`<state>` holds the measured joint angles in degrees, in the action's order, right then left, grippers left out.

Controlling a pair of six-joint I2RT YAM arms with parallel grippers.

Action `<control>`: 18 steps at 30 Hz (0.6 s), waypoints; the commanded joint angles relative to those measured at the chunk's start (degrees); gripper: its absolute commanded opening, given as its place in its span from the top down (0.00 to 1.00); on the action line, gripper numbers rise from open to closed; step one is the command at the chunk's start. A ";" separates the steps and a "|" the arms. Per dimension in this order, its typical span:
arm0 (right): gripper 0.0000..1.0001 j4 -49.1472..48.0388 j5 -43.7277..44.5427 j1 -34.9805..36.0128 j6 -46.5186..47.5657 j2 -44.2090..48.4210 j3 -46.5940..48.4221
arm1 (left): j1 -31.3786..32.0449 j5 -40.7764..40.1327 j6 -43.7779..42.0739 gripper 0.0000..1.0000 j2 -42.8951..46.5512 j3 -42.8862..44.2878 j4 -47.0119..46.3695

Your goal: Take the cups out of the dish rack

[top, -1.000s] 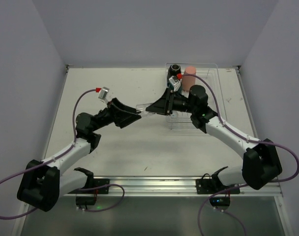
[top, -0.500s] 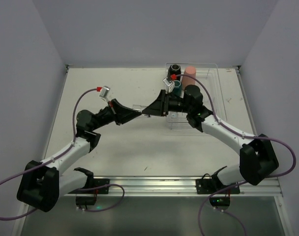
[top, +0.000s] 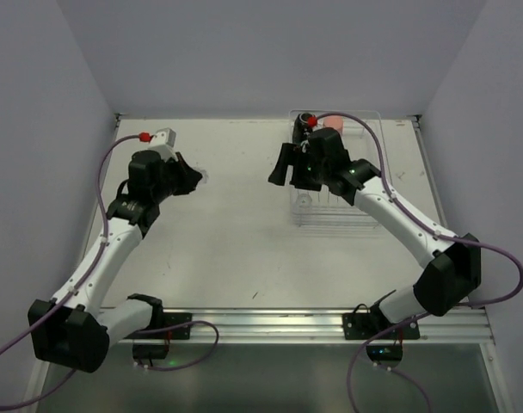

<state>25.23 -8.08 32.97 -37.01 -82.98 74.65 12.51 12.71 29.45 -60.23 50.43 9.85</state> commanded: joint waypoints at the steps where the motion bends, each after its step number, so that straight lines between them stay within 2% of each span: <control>1: 0.17 15.86 14.48 -0.01 4.32 -5.68 5.14 | -0.30 -11.65 -10.10 1.00 -6.12 4.75 16.85; 5: 0.17 20.12 19.67 -0.01 4.50 -8.51 6.74 | -0.21 -11.66 -13.27 1.00 -12.97 6.34 19.24; 13: 0.17 20.12 21.26 -0.28 4.50 -8.60 4.71 | 0.67 -21.30 -14.42 1.00 -18.34 6.78 22.58; 18: 0.17 20.20 21.43 -0.71 4.76 -8.78 4.10 | 0.93 -23.96 -14.34 1.00 -22.12 6.69 23.73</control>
<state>44.45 11.07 32.71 -33.12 -92.99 79.13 12.97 -6.92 16.73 -80.51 54.70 31.79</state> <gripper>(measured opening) 0.832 0.058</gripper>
